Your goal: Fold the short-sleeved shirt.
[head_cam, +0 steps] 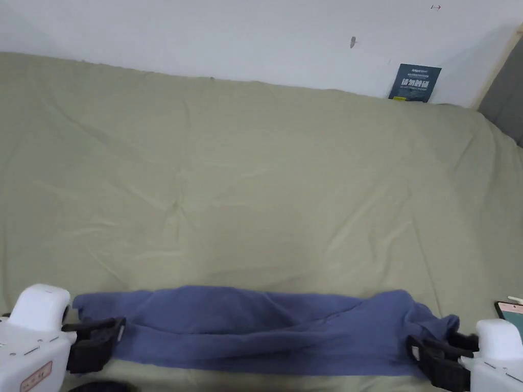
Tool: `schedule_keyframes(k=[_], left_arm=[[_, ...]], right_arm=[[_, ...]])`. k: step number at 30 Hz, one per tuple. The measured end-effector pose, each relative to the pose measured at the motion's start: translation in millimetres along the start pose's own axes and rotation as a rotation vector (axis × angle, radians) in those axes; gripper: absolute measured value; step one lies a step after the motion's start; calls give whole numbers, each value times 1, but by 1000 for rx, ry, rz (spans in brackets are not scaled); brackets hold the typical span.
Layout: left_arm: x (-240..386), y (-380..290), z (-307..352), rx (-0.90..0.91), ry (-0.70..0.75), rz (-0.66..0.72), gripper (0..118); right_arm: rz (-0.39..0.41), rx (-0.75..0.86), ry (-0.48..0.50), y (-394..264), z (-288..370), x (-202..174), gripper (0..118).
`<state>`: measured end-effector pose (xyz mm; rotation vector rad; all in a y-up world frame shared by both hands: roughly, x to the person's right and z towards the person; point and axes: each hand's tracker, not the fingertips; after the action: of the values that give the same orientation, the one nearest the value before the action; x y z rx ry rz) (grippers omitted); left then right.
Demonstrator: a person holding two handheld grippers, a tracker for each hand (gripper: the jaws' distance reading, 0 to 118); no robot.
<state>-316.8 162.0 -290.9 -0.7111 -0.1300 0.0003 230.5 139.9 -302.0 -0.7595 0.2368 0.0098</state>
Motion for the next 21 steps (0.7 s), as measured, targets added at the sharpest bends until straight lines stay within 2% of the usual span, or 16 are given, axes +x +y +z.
schedule_keyframes(k=[1, 3, 7, 10, 11, 12, 13, 14, 15, 16, 17, 18, 19, 21], left_arm=[[4, 1, 14, 62, 15, -1, 96], [21, 7, 45, 153, 25, -8, 96], [38, 1, 92, 340, 17, 4, 96], [56, -8, 115, 417, 85, -28, 96], [62, -10, 120, 424, 118, -30, 96], [66, -12, 124, 415, 113, -24, 93], [66, -14, 127, 410, 101, -23, 83], [67, -14, 129, 399, 81, -16, 61], [67, -14, 129, 376, 57, -7, 42], [69, -15, 127, 358, 71, -14, 33], [70, -16, 123, 329, 97, -25, 33], [68, -16, 120, 308, 108, -28, 7], [62, -15, 119, 280, 72, -1, 7], [52, -13, 114, 237, 54, 64, 3]], right_arm=[[6, 25, -10, 1, 9, -6, 113], [24, 134, -22, -1, 31, -18, 113], [-2, 304, -17, -9, 75, -53, 113], [-13, 417, -43, -21, 100, -80, 110], [-11, 432, -28, -26, 102, -86, 103], [-4, 436, -26, -30, 106, -92, 80], [5, 445, -34, -33, 108, -98, 54], [15, 453, -45, -36, 110, -104, 27], [24, 456, -63, -38, 109, -110, 20], [32, 460, -74, -40, 109, -113, 16], [36, 465, -73, -43, 110, -115, 16], [36, 465, -57, -43, 110, -114, 12], [29, 446, -34, -42, 108, -113, 11], [27, 440, -35, -42, 108, -114, 2]])
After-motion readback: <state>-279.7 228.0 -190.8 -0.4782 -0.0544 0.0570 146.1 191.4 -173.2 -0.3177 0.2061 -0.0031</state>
